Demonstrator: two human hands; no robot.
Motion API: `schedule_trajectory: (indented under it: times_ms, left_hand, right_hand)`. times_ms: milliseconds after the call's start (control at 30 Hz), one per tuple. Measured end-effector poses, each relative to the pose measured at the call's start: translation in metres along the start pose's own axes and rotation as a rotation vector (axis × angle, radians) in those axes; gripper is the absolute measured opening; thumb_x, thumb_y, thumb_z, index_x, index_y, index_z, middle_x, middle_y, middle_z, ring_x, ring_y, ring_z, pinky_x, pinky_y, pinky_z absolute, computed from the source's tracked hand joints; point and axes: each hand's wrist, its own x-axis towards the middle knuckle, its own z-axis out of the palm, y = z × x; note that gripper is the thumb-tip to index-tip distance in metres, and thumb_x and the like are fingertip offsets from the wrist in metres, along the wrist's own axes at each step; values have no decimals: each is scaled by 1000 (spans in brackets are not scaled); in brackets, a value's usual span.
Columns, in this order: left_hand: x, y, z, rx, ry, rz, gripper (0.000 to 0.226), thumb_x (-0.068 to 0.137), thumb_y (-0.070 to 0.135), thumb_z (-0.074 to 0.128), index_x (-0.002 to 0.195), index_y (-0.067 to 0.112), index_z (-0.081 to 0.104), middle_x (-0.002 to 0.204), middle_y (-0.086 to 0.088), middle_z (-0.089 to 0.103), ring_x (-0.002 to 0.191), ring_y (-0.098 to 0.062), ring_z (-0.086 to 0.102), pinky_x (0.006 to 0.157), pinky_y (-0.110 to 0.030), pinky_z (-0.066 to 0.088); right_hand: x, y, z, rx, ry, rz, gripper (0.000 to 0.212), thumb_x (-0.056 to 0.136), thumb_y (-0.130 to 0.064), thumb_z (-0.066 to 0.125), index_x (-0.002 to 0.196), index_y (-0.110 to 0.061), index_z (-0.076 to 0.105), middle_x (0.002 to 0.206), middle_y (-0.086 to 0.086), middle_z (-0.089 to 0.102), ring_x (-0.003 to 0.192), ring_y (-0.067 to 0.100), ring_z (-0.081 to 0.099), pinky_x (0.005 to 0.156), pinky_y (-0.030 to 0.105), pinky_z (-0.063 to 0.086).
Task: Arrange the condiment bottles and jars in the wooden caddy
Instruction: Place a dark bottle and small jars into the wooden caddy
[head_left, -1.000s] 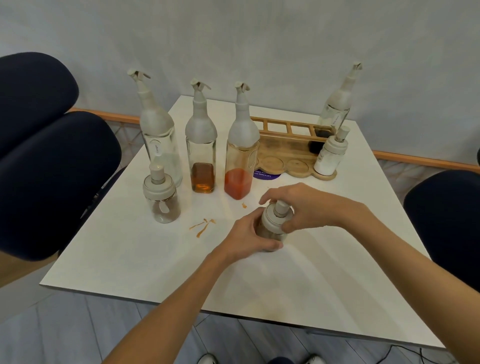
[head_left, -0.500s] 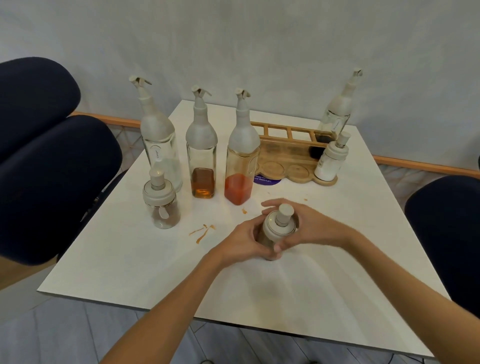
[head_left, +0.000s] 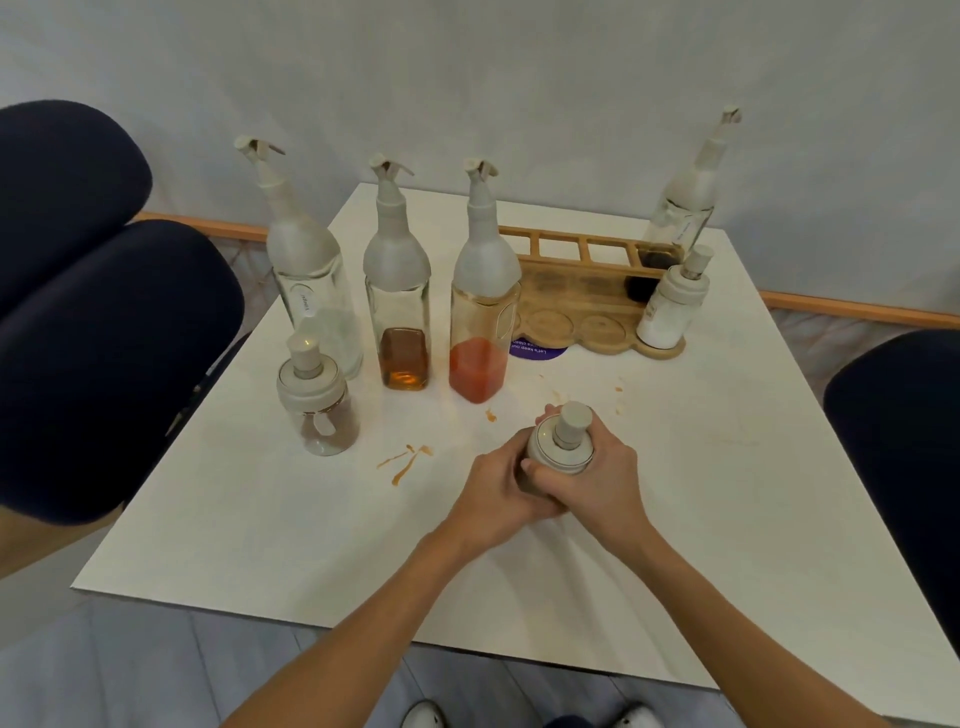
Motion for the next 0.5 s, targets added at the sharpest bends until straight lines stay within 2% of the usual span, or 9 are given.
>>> schedule_trajectory:
  times_ms: [100, 233, 300, 500]
  left_hand:
    - [-3, -1, 5, -24, 44, 9, 71, 68, 10, 85, 129, 31, 56, 116, 18, 67, 109, 3, 61, 88, -9, 46]
    - [-5, 0, 13, -20, 124, -4, 69, 70, 8, 82, 125, 38, 53, 106, 30, 63, 101, 17, 58, 81, -2, 42]
    - [-6, 1, 16, -18, 145, -18, 68, 72, 10, 81, 125, 41, 50, 104, 33, 60, 98, 20, 57, 79, 0, 42]
    - [-7, 1, 20, -19, 168, -31, 68, 74, 12, 81, 129, 37, 47, 105, 33, 56, 96, 22, 54, 81, 3, 40]
  right_hand:
    - [-3, -3, 4, 7, 57, 13, 47, 62, -8, 84, 98, -30, 62, 83, -20, 68, 82, -9, 63, 70, 6, 47]
    - [-4, -6, 9, -4, 111, 17, 49, 62, -12, 84, 94, -37, 58, 82, -18, 68, 81, -10, 62, 69, 3, 45]
    - [-4, -6, 11, -5, 121, 19, 49, 61, -13, 84, 97, -35, 59, 83, -18, 68, 83, -10, 62, 69, 3, 45]
    - [-4, -6, 12, 4, 112, 16, 46, 62, -12, 83, 98, -31, 59, 84, -15, 69, 82, -7, 63, 69, 5, 46]
